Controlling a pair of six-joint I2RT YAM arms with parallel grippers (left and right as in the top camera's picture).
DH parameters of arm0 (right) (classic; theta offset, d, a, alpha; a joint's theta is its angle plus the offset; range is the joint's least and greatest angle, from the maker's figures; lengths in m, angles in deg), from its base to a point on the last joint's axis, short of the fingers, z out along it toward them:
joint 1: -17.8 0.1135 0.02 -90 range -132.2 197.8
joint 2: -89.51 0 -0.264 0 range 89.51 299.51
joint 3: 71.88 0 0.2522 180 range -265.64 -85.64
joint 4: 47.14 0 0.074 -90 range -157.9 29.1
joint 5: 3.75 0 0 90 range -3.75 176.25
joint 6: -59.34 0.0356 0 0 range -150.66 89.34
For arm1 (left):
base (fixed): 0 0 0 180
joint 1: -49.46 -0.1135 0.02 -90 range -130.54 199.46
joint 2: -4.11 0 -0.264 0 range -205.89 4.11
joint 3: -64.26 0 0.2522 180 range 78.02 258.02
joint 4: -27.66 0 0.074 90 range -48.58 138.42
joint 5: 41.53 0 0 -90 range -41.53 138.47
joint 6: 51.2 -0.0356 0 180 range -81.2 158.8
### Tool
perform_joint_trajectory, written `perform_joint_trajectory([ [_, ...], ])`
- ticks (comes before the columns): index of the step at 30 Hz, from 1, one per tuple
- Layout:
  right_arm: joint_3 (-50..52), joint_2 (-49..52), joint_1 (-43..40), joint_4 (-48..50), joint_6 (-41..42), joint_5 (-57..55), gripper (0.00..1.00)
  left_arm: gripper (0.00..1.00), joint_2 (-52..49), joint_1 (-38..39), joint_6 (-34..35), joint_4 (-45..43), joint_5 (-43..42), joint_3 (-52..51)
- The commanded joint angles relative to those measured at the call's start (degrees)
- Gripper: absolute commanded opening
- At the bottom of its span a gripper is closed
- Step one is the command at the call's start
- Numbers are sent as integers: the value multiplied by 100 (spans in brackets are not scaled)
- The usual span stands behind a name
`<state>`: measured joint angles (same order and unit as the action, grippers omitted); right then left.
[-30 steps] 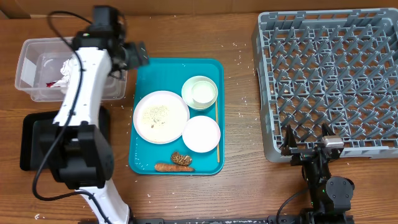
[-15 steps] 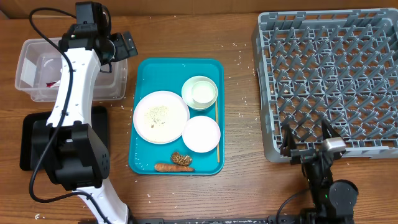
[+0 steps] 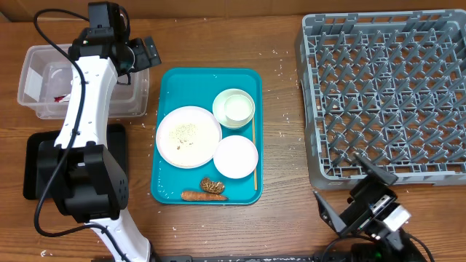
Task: Sort waste into correct bins and load items into the dishwasher
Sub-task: 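Reach the right gripper to the white cup and grasp its rim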
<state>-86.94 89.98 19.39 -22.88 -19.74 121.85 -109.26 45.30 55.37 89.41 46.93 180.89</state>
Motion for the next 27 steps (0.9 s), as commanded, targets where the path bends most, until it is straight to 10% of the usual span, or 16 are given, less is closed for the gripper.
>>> perform_joint_trajectory([
  [1, -404, 59, 33, -170, 413, -654, 100, 100, 129, 7, 79, -4, 26, 4],
  [19, -6985, 5919, 173, -5772, -667, 999, 100, 100, 129, 7, 79, -4, 26, 4],
  [27, -10456, 9033, 1720, -9562, -1858, -741, 100, 100, 129, 7, 79, -4, 26, 4],
])
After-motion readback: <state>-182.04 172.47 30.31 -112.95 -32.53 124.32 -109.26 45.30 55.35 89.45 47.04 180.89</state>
